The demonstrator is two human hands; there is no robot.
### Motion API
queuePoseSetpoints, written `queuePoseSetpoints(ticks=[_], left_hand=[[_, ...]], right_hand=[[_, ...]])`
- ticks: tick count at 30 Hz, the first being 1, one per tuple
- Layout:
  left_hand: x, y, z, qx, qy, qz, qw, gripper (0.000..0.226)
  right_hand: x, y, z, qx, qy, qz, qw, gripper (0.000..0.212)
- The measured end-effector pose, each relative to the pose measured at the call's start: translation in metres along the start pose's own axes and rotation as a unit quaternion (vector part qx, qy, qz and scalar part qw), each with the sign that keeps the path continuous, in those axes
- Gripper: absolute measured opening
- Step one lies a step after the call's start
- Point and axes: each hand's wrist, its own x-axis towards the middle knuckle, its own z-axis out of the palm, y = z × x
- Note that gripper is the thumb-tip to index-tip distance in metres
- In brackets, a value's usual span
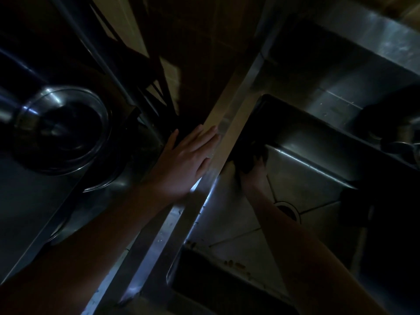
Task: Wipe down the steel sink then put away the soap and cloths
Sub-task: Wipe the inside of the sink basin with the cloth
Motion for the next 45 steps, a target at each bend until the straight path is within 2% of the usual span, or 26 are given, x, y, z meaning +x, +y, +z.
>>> queuePoseSetpoints(ticks=[2,7,10,14,17,22,26,32,38,40,44,45], left_hand=[[0.000,0.000,0.000,0.000,0.001,0.000,1.000,0.051],[-0.002,0.000,-0.001,0.003,-0.003,0.001,1.000,0.051],[-0.002,0.002,-0.001,0.000,0.004,-0.003,1.000,0.050],[-0.002,0.003,-0.002,0.000,0.008,-0.005,1.000,0.049],[-0.001,0.002,-0.002,0.014,-0.002,-0.005,1.000,0.049],[-0.001,0.001,0.001,0.010,0.012,0.001,1.000,0.050],[-0.002,0.002,0.000,0.008,0.010,0.002,1.000,0.050],[-0.001,0.000,0.001,0.017,-0.003,0.000,1.000,0.050],[0.000,-0.001,0.004,0.031,0.002,0.002,1.000,0.051],[0.000,-0.001,0.004,0.024,0.008,0.001,1.000,0.051],[0.001,-0.001,0.004,0.017,0.006,0.001,1.000,0.052],[0.001,-0.002,0.004,0.011,0.007,0.001,1.000,0.052]], right_hand=[[-0.006,0.014,-0.006,-0.029,-0.006,-0.018,0.999,0.056],[-0.028,0.053,-0.024,-0.093,0.039,0.091,0.991,0.056],[-0.045,0.071,-0.033,-0.072,0.085,0.166,0.980,0.055],[-0.056,0.072,-0.030,-0.047,0.105,0.193,0.975,0.046],[-0.065,0.067,-0.021,-0.077,0.069,0.165,0.981,0.038],[-0.067,0.063,-0.014,-0.147,-0.011,0.073,0.986,0.047],[-0.050,0.040,-0.002,-0.155,0.006,0.064,0.986,0.047],[-0.012,-0.006,0.016,-0.017,0.016,0.116,0.993,0.057],[0.010,-0.020,0.021,-0.031,0.035,0.086,0.995,0.061],[0.018,-0.021,0.025,-0.054,0.016,0.060,0.997,0.059],[0.031,-0.021,0.028,-0.134,-0.027,0.021,0.990,0.036],[0.031,-0.019,0.028,-0.145,-0.034,0.011,0.989,0.035]])
